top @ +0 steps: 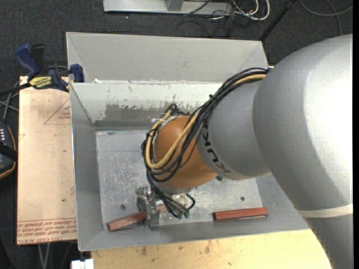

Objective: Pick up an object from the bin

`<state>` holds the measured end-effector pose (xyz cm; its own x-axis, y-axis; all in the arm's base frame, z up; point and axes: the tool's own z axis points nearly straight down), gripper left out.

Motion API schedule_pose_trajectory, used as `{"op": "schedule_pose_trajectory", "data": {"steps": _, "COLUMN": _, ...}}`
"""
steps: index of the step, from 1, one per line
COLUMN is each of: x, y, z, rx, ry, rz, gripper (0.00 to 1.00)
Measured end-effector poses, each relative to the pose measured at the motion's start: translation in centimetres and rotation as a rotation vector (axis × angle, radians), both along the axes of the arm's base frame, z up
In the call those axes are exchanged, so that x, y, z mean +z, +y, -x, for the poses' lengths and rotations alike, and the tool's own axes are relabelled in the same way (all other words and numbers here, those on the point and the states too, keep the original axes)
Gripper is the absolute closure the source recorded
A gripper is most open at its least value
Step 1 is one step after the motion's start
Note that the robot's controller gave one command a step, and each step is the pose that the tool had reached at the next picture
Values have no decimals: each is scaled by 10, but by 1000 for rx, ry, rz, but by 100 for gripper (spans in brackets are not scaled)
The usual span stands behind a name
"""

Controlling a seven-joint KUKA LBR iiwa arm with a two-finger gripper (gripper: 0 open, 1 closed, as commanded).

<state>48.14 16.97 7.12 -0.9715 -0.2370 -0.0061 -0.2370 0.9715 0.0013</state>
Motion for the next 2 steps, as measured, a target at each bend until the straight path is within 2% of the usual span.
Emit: {"op": "schedule_pose_trajectory", "data": {"steps": 2, "x": 1, "y": 0, "z": 0, "rx": 0, "ry": 2, "rz": 1, "gripper": 100}}
